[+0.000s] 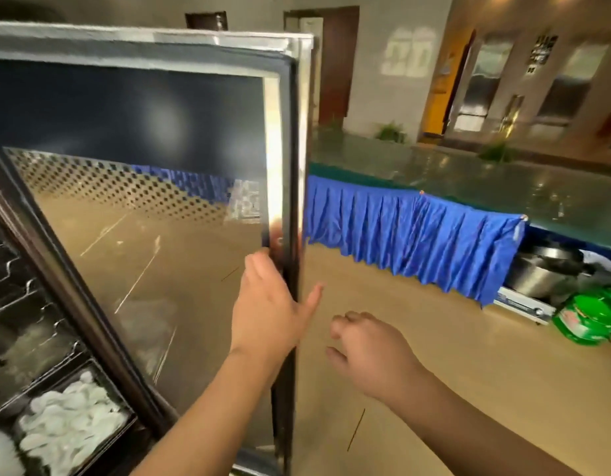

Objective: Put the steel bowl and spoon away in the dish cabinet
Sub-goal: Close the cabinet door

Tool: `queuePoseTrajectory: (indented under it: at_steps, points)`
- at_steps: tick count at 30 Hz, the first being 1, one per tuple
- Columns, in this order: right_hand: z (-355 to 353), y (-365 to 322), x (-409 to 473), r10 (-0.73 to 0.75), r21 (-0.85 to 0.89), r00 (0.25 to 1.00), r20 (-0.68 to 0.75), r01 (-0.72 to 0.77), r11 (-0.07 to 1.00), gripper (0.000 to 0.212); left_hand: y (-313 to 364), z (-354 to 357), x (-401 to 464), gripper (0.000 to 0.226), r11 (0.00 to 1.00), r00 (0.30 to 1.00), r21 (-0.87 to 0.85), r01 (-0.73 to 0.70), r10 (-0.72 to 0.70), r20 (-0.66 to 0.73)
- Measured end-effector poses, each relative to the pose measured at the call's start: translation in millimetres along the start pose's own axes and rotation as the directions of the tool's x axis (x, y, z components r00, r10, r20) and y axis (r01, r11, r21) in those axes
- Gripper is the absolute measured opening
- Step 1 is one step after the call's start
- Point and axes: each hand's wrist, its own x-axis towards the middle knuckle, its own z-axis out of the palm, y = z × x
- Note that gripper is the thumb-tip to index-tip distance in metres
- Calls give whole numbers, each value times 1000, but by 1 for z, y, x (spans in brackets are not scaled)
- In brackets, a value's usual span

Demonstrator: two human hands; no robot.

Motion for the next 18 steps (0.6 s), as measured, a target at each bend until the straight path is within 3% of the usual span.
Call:
queuePoseTrajectory:
  at_steps: [7,13,18]
  points:
    - [-16,30,10,-152,40,988,4,152,988,27,12,21,-2,69,979,979,-12,201,-202,-39]
    - [-34,16,29,-235,77,972,-14,235,969,28,20,-7,-28,64,973,973,36,229,-229,-23]
    - [-38,-6,35,-269,115,961,-63,274,955,48,22,-48,-68,65,967,967,29,254,-253,-41]
